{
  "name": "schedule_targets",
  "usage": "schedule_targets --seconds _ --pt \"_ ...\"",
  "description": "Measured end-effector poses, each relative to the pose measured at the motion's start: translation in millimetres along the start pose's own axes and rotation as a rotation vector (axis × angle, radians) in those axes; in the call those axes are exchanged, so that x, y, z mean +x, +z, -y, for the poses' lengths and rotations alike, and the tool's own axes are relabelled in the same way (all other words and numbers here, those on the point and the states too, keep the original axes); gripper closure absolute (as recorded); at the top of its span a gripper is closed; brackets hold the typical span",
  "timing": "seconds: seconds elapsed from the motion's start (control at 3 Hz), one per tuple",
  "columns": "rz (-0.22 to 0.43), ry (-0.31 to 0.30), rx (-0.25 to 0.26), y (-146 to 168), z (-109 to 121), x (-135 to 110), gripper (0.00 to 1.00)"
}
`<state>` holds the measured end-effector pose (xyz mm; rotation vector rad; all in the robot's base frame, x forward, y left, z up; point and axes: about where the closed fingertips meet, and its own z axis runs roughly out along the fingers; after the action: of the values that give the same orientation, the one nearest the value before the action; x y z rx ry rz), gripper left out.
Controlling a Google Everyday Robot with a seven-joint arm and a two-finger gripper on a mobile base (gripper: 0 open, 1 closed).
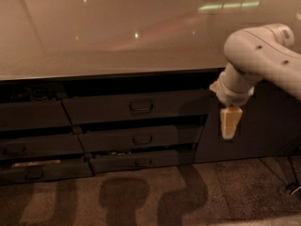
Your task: Open top drawer
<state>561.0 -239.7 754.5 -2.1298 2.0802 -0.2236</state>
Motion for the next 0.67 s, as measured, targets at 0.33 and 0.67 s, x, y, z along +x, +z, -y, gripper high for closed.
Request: schedule_targets --seconds 0.33,0.67 --pt "0.005 0.013 0.043 -16.2 22.5 1.9 0.0" --pt "0.005 0.013 0.043 -16.2 22.5 1.9 0.0"
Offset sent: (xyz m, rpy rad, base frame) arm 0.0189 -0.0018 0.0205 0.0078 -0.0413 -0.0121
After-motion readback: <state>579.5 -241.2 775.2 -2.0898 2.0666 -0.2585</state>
